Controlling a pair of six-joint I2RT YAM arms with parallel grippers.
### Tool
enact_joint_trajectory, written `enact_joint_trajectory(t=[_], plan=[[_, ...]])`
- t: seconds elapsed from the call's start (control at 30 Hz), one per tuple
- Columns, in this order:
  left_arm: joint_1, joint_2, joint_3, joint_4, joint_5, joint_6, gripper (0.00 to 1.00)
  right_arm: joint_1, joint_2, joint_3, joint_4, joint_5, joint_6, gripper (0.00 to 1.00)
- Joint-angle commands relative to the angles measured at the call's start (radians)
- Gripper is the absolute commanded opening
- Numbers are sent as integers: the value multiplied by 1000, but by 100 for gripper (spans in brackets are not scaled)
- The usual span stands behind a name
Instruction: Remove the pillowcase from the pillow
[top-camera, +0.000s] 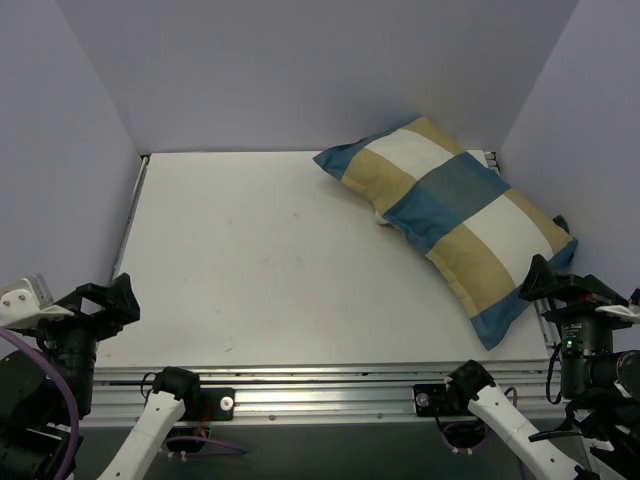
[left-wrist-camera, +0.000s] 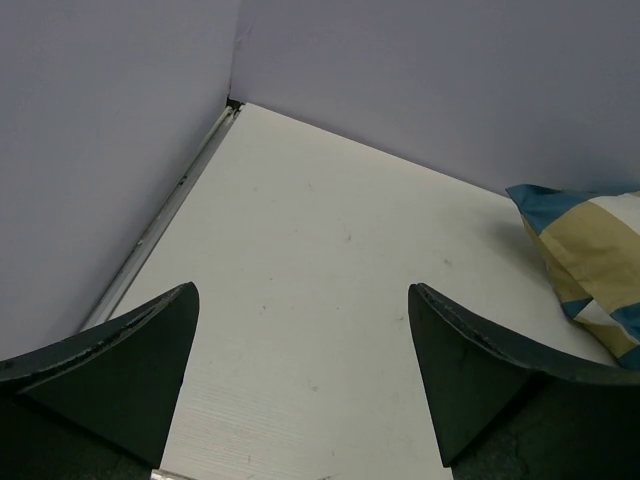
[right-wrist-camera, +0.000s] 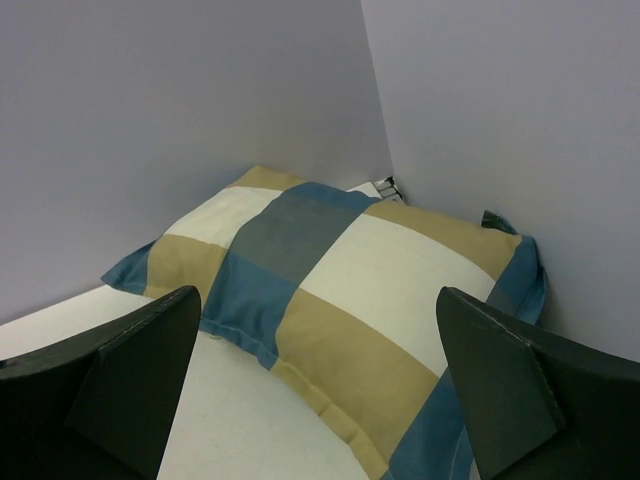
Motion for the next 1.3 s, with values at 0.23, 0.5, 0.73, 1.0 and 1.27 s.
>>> enact_joint_trajectory(t=[0.23, 0.5, 0.73, 1.0, 1.27], plan=[[4, 60, -42, 34, 42, 8, 94, 2, 71, -22, 46, -108, -20, 100], [4, 137, -120, 117, 151, 5, 94, 0, 299, -28, 58, -222, 110, 100], [4, 252, -261, 270, 243, -16, 94, -1, 597, 18, 123, -202, 213, 100], [7, 352, -448, 435, 287, -59, 94, -219, 1017, 47, 300, -200, 230, 100], [155, 361, -490, 453, 399, -52, 94, -360, 1436, 134, 416, -187, 173, 100]])
